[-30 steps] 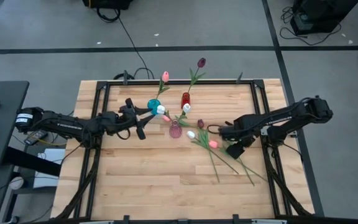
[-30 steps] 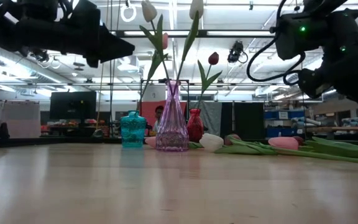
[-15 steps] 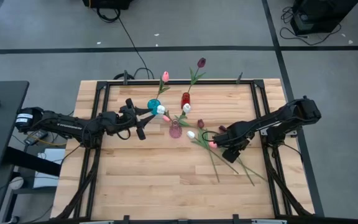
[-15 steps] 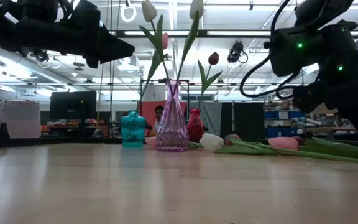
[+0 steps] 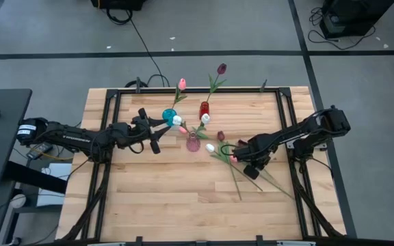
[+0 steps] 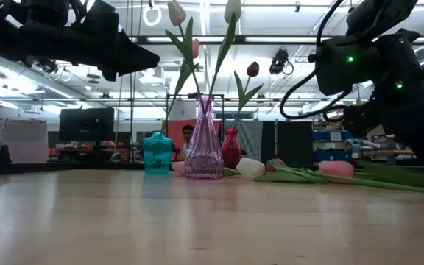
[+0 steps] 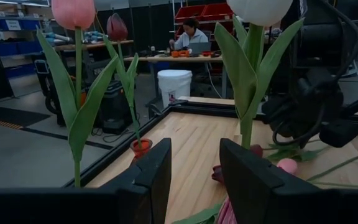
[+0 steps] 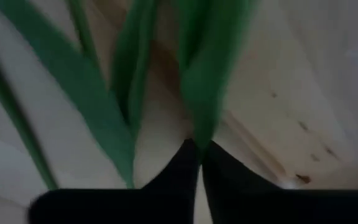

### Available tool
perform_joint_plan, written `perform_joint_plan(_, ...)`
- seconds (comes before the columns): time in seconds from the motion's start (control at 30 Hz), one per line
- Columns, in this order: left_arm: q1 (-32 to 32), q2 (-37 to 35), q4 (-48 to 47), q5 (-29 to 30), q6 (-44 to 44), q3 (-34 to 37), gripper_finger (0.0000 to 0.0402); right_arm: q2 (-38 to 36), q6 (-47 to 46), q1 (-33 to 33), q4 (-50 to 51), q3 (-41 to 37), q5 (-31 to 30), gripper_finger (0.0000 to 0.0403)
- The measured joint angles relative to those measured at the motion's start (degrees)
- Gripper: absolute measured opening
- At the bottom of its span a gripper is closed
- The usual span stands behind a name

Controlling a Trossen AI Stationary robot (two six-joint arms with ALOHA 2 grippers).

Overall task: Sort flowers into vase by color
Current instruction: Put the right red tulip into the red vase

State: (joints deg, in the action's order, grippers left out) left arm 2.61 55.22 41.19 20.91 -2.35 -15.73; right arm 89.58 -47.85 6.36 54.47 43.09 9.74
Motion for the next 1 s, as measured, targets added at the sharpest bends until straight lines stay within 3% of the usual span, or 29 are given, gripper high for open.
perform_joint_plan(0.07,0.0,0.0,0.0,0.0,0.0,0.0,0.0142,-0.4,0.4,-0.2,0.3,0.0,-1.3,0.0013)
perform_joint_plan(0.2,0.0,0.0,0.0,0.0,0.0,0.0,0.0142,-3.8,0.5,-1.4,0.5,0.0,-5.0,0.0021)
perform_joint_plan(0.43,0.0,-0.2,0.1,0.0,-0.2,0.0,0.0142,-16.5,5.3,-5.3,-1.9,0.0,-16.5,0.0007)
perform_joint_plan(0.7,0.0,-0.2,-0.2,0.0,-0.6,0.0,0.0142,-27.1,24.7,-9.6,-25.2,0.0,-29.5,0.0012)
perform_joint_plan(1.0,0.0,-0.2,-1.4,0.0,1.3,0.0,0.0142,-24.7,46.1,-16.2,-57.2,0.0,-26.5,0.0012)
